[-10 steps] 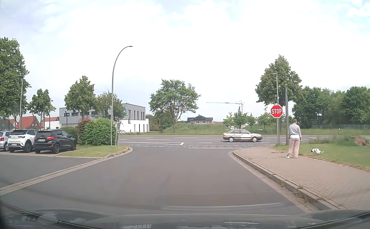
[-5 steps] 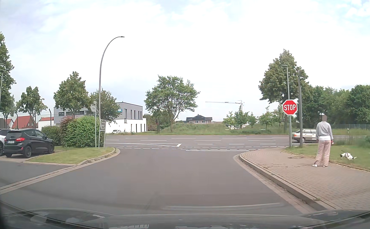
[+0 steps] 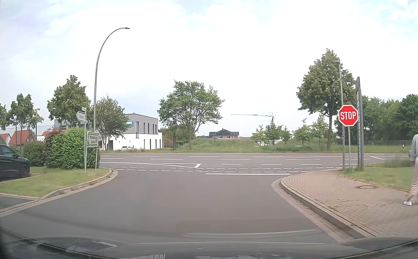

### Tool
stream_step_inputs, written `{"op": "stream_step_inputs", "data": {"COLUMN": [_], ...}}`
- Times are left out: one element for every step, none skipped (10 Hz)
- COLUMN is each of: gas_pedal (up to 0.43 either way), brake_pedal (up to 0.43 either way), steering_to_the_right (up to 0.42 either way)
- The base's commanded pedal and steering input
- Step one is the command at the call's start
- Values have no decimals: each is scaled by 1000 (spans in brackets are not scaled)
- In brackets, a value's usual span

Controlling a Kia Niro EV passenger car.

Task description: Follow the waypoints while adhering to traffic rules and regulations

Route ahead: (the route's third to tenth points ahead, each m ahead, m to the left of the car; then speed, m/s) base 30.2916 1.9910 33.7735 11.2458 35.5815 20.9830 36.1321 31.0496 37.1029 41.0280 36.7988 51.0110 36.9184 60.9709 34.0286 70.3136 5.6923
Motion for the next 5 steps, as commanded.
{"op": "stream_step_inputs", "data": {"gas_pedal": [0, 0, 0, 0, 0], "brake_pedal": [0, 0, 6, 37, 85], "steering_to_the_right": [8, 10, 12, 13, 16]}}
